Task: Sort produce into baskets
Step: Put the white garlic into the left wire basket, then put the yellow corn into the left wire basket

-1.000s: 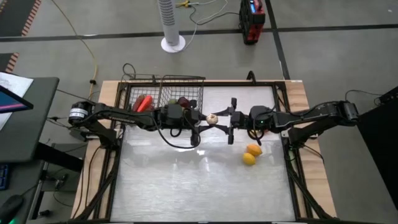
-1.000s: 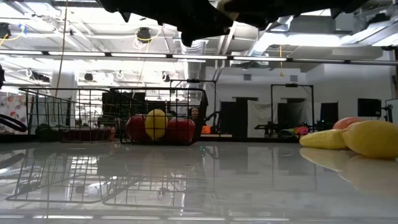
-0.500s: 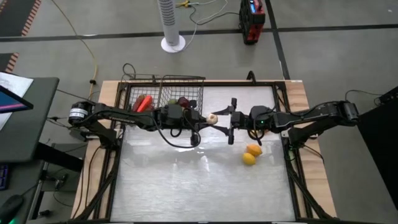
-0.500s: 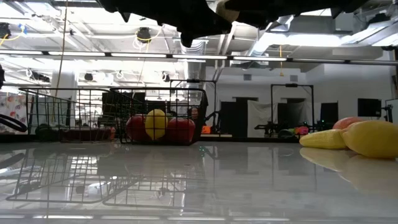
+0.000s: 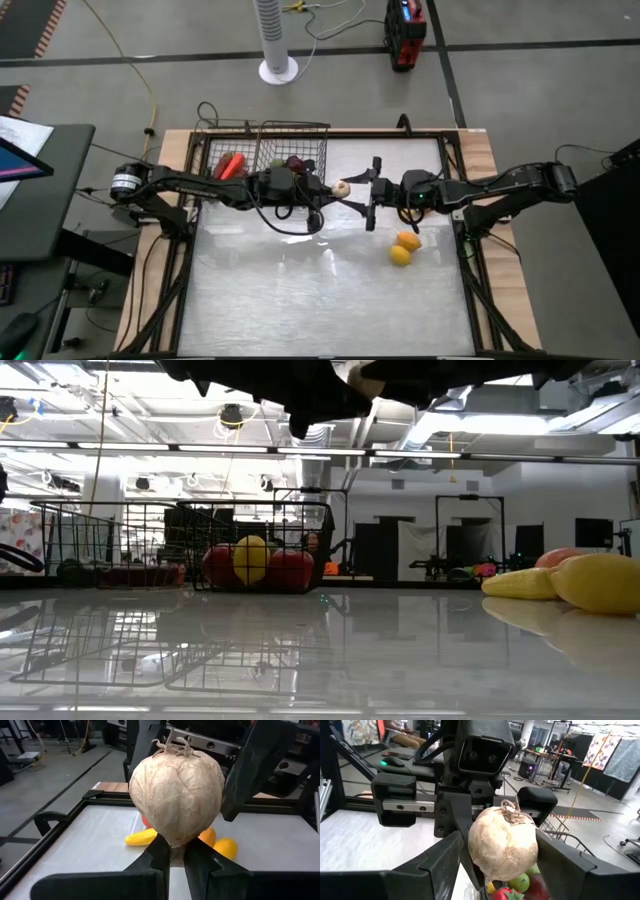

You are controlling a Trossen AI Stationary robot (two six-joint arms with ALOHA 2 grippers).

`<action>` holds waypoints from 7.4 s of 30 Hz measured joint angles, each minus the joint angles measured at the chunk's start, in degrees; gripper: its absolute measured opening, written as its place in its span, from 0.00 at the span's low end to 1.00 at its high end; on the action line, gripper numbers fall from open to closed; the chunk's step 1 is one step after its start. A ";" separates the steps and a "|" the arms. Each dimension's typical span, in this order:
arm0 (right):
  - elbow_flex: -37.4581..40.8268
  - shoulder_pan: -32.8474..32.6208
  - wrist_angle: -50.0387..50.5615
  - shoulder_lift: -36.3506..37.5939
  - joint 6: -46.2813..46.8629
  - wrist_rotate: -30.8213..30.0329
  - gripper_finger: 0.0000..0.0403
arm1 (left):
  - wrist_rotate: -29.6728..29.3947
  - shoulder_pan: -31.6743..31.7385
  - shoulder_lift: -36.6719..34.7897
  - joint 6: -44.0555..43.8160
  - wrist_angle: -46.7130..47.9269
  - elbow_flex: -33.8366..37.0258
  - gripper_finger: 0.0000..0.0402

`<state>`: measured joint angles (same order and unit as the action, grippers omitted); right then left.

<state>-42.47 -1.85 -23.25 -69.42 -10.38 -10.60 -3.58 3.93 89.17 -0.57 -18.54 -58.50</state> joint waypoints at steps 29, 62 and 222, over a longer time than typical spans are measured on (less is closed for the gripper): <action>1.04 1.65 23.73 9.38 5.46 -4.55 0.67 | -10.76 3.48 -15.12 -0.32 29.65 0.00 0.06; 7.66 1.88 15.13 9.35 8.87 -4.42 0.67 | -35.93 17.38 -33.86 -21.91 64.59 14.91 0.07; -0.66 -4.52 8.77 6.86 5.00 -4.84 0.85 | -16.63 2.59 -14.87 -1.33 10.64 13.75 0.42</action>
<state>-43.13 -6.37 -14.49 -62.56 -5.39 -15.44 -20.21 6.52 74.30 -1.90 -7.90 -44.75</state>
